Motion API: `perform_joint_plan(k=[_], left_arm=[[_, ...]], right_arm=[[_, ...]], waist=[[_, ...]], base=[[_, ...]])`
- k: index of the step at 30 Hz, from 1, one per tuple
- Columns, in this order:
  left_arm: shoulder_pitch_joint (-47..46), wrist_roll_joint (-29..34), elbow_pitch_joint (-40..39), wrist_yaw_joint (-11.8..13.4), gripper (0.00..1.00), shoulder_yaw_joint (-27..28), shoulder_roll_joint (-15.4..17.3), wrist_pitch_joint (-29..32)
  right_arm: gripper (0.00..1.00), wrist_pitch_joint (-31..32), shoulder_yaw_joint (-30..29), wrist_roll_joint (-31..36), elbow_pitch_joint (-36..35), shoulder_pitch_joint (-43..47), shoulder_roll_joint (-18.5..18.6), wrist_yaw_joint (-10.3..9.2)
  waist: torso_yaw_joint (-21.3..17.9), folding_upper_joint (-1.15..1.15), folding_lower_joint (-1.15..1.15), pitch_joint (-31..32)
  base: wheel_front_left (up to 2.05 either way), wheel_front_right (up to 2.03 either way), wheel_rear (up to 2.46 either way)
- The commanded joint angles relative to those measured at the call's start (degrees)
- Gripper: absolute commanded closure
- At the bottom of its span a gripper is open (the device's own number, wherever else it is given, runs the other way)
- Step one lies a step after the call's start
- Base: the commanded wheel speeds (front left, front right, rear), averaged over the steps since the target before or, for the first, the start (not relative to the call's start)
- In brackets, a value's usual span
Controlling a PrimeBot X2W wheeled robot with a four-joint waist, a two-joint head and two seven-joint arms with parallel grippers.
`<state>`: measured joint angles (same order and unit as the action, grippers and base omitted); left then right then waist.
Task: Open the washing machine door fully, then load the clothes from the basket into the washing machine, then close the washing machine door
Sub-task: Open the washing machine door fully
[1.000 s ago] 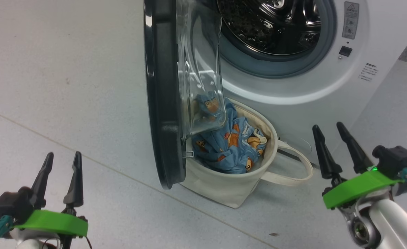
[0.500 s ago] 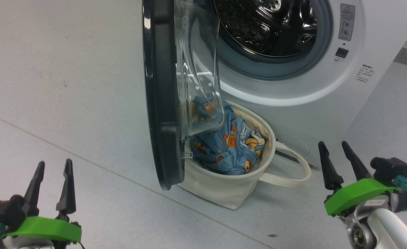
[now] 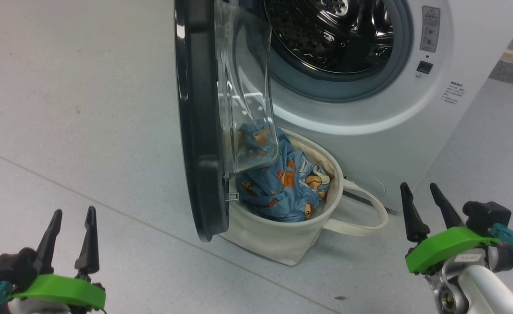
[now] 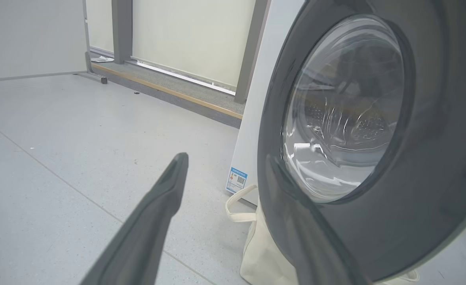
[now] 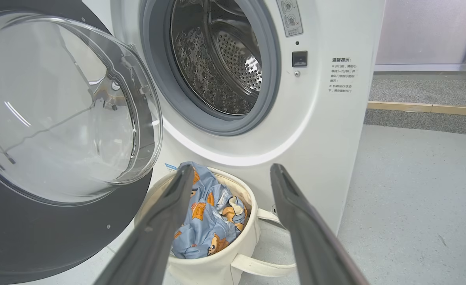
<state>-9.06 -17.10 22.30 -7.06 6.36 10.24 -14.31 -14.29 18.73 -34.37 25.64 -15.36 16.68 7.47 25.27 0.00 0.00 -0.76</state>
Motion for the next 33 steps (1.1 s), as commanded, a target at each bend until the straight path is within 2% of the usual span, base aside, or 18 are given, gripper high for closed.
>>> perform_joint_plan(k=[1,2,3,11,17,25,29,33], left_arm=[[-3.1,-0.5,-1.5,0.0,0.0,1.8,1.8,-0.7],[-3.2,-0.6,-1.2,0.0,0.07,1.7,1.9,-0.7],[-3.4,-0.7,-1.0,0.0,1.0,1.5,2.0,-0.6],[-6.8,-1.8,-4.0,-0.2,1.0,0.1,2.5,-0.6],[-10.3,-2.9,-15.0,-0.3,1.0,-2.7,-1.0,-0.7],[-12.9,-0.8,-25.3,-0.3,1.0,-13.9,-5.2,1.7],[-12.8,-1.0,-25.0,0.1,1.0,-18.1,-6.3,2.5],[-12.6,-1.8,-21.4,0.7,1.0,-20.1,-6.7,2.9]], right_arm=[[0.0,-0.7,0.6,-0.2,-1.3,-1.9,0.1,0.02],[0.0,-0.7,0.6,-0.3,-1.3,-1.9,0.1,0.02],[0.0,-0.7,0.5,-0.4,-1.4,-1.9,0.1,0.02],[0.0,-0.7,0.0,-1.1,-1.9,-1.5,-0.2,0.02],[0.0,-0.7,0.2,-1.9,-2.5,-0.8,-0.6,0.02],[0.0,-0.7,0.6,-2.8,-3.9,-0.9,-0.4,0.02],[0.0,-0.7,1.2,-3.2,-4.1,-1.1,-0.2,0.02],[0.0,-0.7,1.8,-3.4,-4.1,-1.6,-0.2,0.02]], waist=[[-0.2,0.0,0.0,0.0],[-0.3,0.0,0.0,0.1],[-0.3,0.0,0.0,0.1],[-0.7,0.0,0.0,0.5],[-1.6,0.0,0.0,0.6],[-3.8,0.0,0.0,-0.1],[-5.4,0.0,0.0,-0.7],[-7.0,0.0,0.0,-1.4]], base=[[0.0,0.0,0.0],[0.0,0.0,0.0],[0.0,0.0,0.0],[0.0,0.0,0.0],[0.0,0.0,0.0],[0.0,0.0,0.0],[0.0,0.0,0.0],[0.0,0.0,0.0]])
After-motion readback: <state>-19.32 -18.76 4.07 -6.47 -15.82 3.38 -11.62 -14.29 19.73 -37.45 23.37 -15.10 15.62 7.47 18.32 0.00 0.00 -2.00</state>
